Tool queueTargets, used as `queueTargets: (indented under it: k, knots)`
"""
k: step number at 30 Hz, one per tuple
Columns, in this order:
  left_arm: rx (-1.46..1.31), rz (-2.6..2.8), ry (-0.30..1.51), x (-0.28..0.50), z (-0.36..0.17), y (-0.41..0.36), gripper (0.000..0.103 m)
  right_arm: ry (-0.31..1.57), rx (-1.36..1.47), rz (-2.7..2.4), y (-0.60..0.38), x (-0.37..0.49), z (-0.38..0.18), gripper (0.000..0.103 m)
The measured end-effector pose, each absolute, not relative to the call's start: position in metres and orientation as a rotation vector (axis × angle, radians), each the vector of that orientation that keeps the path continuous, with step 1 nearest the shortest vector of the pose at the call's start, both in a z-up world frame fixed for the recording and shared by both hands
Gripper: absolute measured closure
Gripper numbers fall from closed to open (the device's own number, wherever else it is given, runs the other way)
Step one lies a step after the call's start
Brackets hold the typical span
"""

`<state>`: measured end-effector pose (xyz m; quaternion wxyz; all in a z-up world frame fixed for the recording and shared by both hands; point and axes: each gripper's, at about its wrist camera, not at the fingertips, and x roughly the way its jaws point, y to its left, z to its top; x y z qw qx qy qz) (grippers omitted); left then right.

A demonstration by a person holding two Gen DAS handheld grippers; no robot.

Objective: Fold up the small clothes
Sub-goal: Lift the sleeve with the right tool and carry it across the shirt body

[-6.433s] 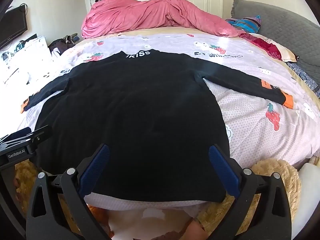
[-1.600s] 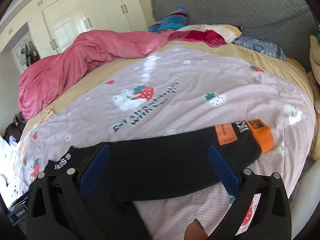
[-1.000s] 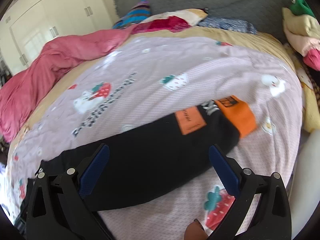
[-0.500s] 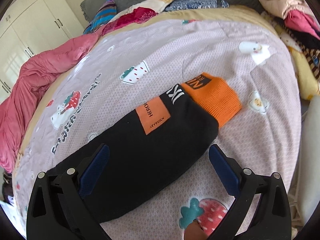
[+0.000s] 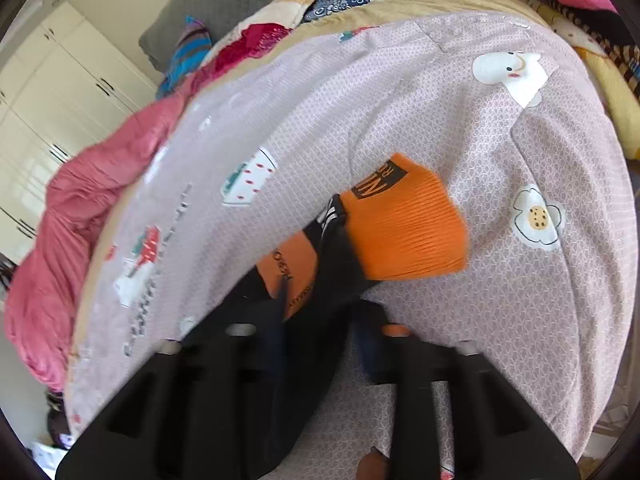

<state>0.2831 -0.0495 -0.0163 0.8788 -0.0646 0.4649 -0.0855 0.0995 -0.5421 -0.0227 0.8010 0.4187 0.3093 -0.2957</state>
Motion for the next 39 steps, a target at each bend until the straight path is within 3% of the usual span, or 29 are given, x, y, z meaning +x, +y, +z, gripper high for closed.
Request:
queueTargets:
  k: [3, 13, 26, 39]
  knots:
    - [-0.146, -0.175, 0.959, 0.282, -0.012, -0.044, 0.008, 0.620, 0.904, -0.581, -0.541, 0.097, -0.016, 0.090]
    - [-0.251, -0.168, 0.949, 0.280, 0.000, -0.014, 0.008, 0.538, 0.788, -0.349, -0.506, 0.107, 0.022, 0.093]
    - [-0.371, -0.179, 0.906, 0.266, 0.018, 0.024, 0.008, 0.503, 0.554, 0.049, -0.392, 0.136, 0.063, 0.094]
    - [-0.521, -0.256, 0.967, 0.262, 0.003, 0.042, 0.008, 0.543, 0.367, 0.295, -0.296, 0.139, 0.073, 0.094]
